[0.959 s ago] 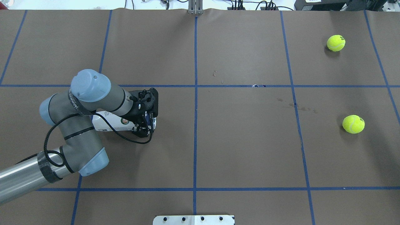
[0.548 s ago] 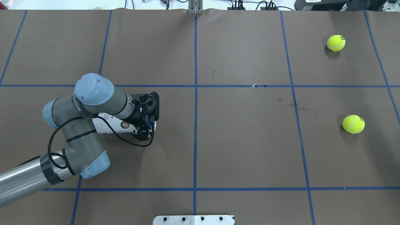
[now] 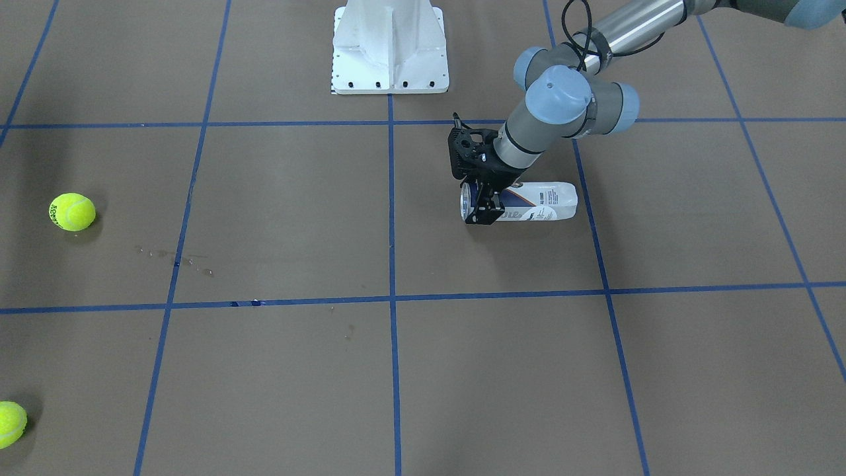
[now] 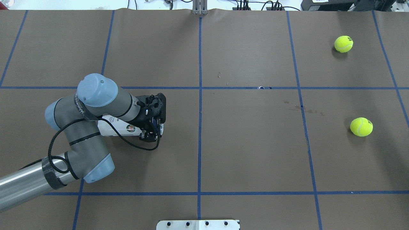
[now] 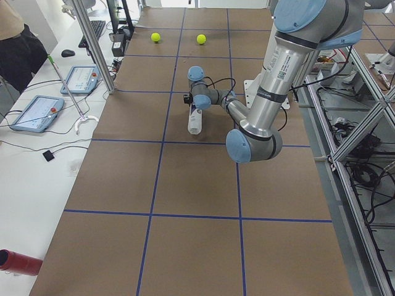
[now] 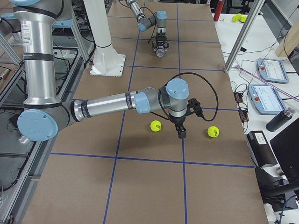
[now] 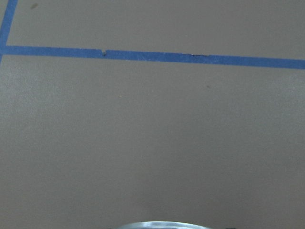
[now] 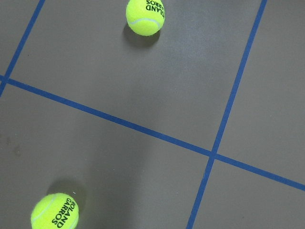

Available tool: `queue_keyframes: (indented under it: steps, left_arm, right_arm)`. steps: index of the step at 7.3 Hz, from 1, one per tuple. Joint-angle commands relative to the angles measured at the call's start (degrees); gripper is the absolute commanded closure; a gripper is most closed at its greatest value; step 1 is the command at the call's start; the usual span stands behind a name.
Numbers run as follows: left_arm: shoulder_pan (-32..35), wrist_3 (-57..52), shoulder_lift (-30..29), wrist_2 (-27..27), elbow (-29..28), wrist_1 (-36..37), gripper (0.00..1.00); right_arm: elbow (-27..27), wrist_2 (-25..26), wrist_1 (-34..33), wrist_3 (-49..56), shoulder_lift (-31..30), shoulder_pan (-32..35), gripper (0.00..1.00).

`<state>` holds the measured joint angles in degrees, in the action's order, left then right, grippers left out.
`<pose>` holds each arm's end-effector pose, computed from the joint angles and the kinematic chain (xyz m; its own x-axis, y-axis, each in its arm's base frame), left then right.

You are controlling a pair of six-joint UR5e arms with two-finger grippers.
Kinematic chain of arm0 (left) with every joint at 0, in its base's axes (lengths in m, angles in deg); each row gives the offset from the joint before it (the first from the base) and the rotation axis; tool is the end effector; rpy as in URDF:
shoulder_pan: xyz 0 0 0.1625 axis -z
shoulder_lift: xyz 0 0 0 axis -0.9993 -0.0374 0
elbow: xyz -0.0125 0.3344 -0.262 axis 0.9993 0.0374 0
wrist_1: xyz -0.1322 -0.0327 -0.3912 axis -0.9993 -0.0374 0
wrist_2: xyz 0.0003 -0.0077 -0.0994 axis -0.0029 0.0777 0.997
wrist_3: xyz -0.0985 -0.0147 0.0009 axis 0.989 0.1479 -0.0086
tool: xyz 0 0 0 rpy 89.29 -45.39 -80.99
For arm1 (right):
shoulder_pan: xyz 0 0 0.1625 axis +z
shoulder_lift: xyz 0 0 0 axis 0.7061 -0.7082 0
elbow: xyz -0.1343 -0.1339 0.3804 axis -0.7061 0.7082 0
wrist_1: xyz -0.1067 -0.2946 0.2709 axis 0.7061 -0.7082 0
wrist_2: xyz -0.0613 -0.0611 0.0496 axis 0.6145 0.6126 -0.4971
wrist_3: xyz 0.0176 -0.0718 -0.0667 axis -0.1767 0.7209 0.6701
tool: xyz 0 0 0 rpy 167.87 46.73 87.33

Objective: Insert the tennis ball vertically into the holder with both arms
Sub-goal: 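Lift the can with the left gripper and rotate it upright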

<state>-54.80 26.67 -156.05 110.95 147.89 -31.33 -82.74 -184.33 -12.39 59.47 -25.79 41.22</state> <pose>0.5098 -0.4363 0.2985 0.0431 0.9991 -0.0015 -0.4328 0.0200 0.9013 0.0304 -0.5050 0.5417 0.6973 -0.3280 0.6373 0.1420 0.9347 0.3258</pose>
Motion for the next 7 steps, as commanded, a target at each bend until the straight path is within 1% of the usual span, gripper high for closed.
queue_keyframes:
  steps: [1, 3, 5, 7]
  left_arm:
    - [1.65, 0.22, -1.79, 4.45, 3.03, 0.08, 0.50]
    - [3.42, 6.42, -5.91, 8.77, 3.65, -1.23, 0.50]
    - [3.16, 18.61, -7.07, 9.32, 3.48, -10.15, 0.50]
    - [3.07, 26.20, -8.65, 10.90, 2.95, -16.50, 0.50]
  right_arm:
    - [0.07, 0.00, 0.00, 0.00, 0.00, 0.00, 0.01]
    - [0.16, 0.09, 0.00, 0.00, 0.09, 0.00, 0.01]
    - [0.16, 0.09, 0.00, -0.09, 0.09, 0.00, 0.01]
    - [0.07, 0.00, 0.00, -0.17, 0.09, 0.00, 0.01]
